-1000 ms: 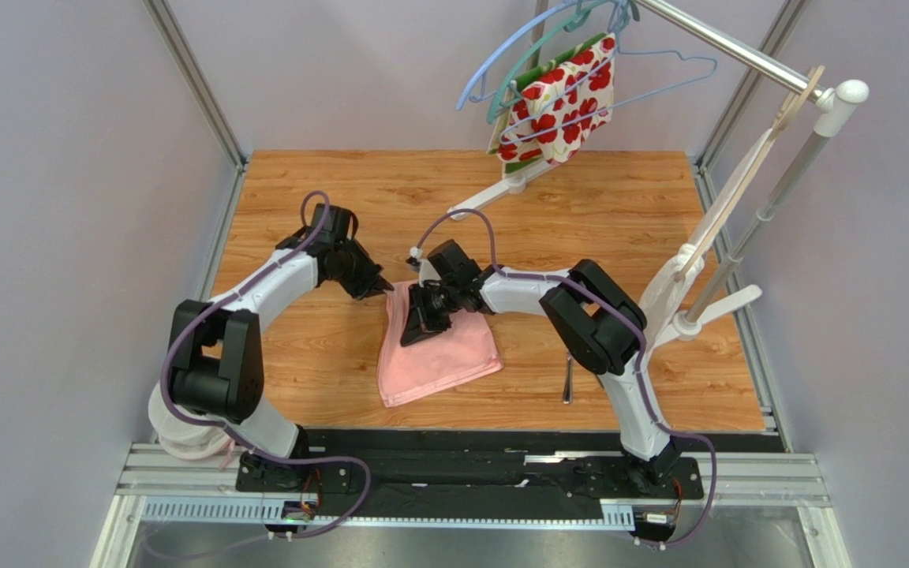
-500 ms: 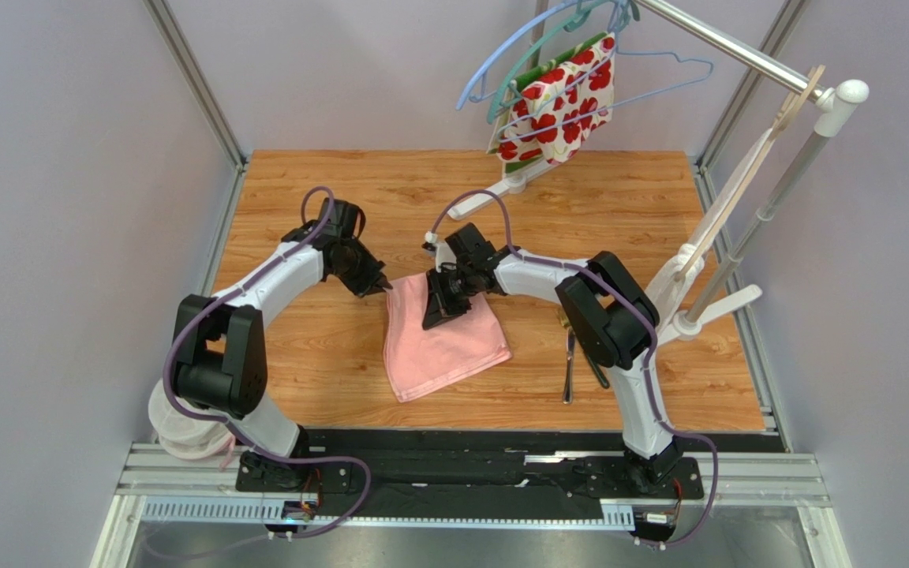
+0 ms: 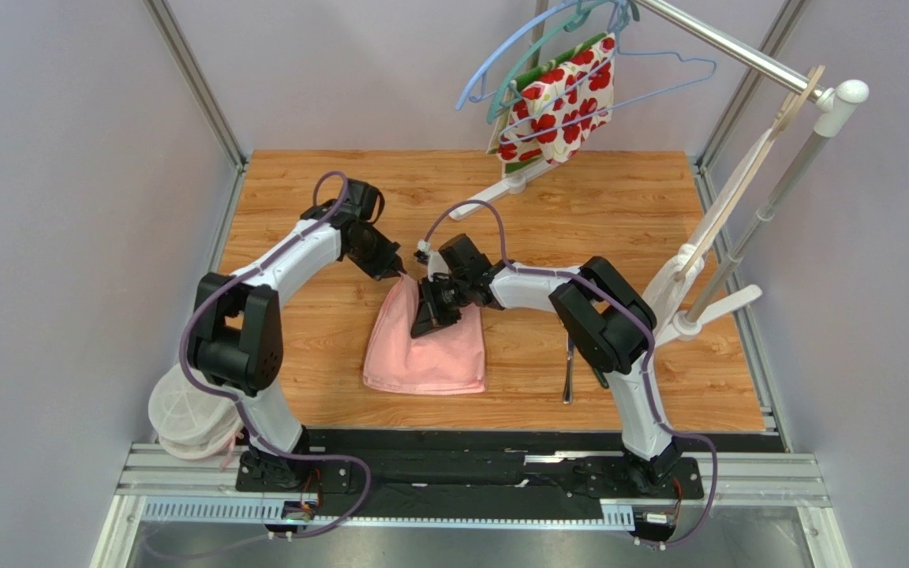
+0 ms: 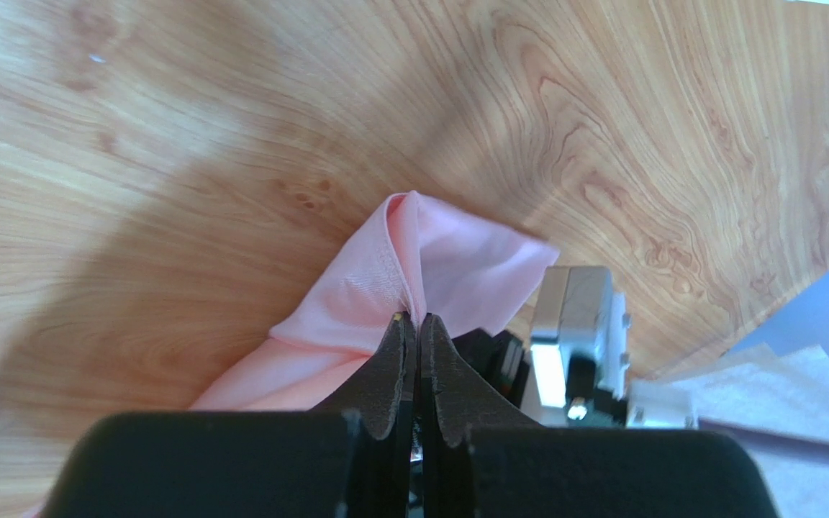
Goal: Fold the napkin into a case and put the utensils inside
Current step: Fold the lower triangle-folded napkin at the center of the board.
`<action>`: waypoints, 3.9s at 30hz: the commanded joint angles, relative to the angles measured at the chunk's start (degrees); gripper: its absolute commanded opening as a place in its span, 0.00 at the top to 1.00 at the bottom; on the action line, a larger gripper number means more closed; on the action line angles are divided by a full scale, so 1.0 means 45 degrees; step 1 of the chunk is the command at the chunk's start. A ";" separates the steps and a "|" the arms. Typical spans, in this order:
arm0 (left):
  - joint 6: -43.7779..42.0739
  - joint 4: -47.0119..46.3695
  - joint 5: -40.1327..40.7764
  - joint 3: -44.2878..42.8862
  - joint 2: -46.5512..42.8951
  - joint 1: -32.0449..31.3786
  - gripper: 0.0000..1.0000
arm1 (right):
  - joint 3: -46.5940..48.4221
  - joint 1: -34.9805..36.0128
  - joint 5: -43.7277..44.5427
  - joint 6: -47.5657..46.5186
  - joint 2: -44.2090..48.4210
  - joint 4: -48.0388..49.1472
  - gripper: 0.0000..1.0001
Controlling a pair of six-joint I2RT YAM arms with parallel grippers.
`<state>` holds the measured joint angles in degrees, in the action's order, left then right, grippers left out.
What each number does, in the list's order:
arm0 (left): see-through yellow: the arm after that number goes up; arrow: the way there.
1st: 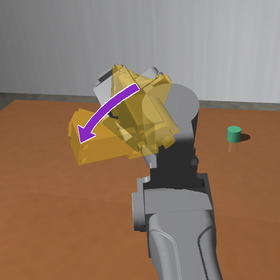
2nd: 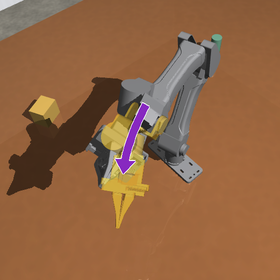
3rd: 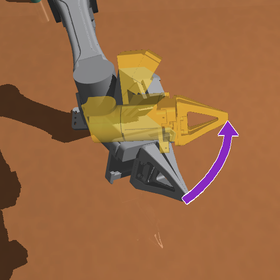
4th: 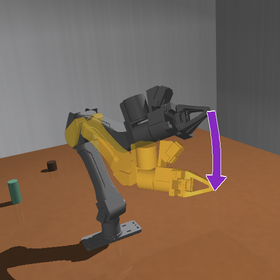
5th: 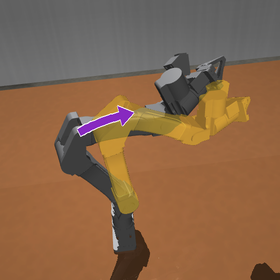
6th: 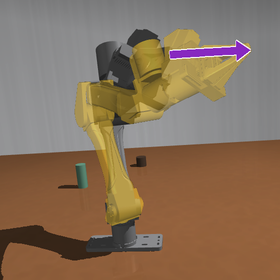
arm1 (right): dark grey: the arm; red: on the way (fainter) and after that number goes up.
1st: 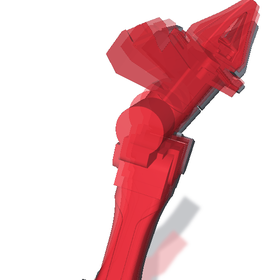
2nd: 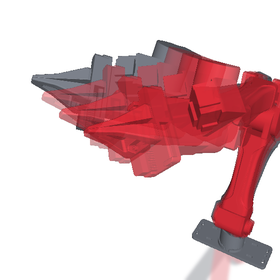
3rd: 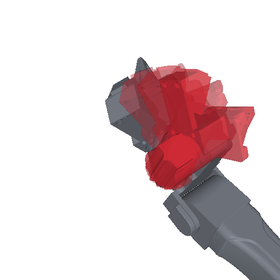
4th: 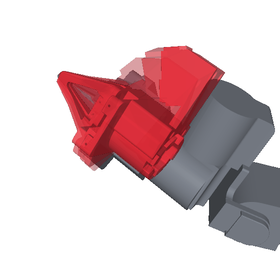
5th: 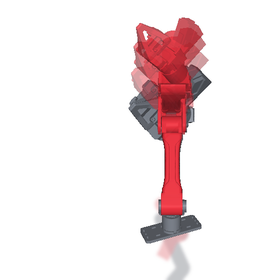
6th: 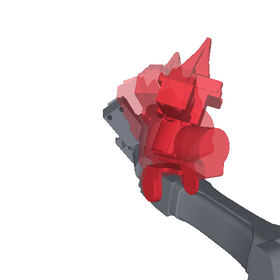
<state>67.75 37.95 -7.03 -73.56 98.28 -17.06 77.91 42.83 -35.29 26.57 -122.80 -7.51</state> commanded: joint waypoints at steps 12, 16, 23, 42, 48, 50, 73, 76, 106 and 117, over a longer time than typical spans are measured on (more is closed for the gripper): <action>0.0671 0.0238 0.1679 -0.1291 0.0524 -0.1267 1.00 | -0.1356 -0.0941 -0.0205 0.0346 0.1371 -0.0010 1.00; -0.1277 -0.0699 0.1115 -0.0920 -0.0042 -0.1268 1.00 | -0.1511 -0.1333 0.0127 0.0248 0.1722 -0.0578 1.00; -0.3997 -0.0641 0.1015 -0.0451 -0.0862 -0.1248 1.00 | -0.0985 -0.1724 0.1377 -0.0690 0.1782 -0.2120 1.00; -0.7268 0.0666 -0.1076 -0.1271 0.0289 -0.0135 1.00 | -0.0671 -0.1218 0.2528 -0.1683 0.3262 -0.2279 0.45; -0.3710 0.0882 -0.1951 -0.0139 -0.0433 -0.0135 1.00 | -0.2546 0.0968 0.5668 -0.3168 0.4905 -0.0813 0.29; -0.2679 0.0824 -0.2168 0.0368 -0.0745 -0.0135 1.00 | -0.2761 0.1747 0.6569 -0.3461 0.5316 -0.0502 0.27; 0.0083 0.1643 -0.2502 0.2225 -0.3187 0.0373 1.00 | -0.4224 0.5052 0.9193 -0.4085 0.6132 0.1549 0.19; 0.0179 0.1410 -0.2657 0.2439 -0.3362 0.0509 1.00 | -0.4424 0.5092 0.8213 -0.4420 0.6081 0.1983 0.18; 0.3714 -0.0016 -0.4142 0.5194 -0.5941 0.1154 1.00 | -0.1473 0.7435 1.4775 -0.3288 0.2407 -0.0811 0.48; 0.3637 0.0159 -0.3908 0.5038 -0.5961 0.1193 1.00 | -0.1590 0.7436 1.5461 -0.2778 0.2504 -0.1242 0.53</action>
<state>82.83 39.35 -24.32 -50.26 72.79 -12.12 69.69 76.31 31.68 12.64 -111.55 -12.49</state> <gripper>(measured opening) 0.018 0.497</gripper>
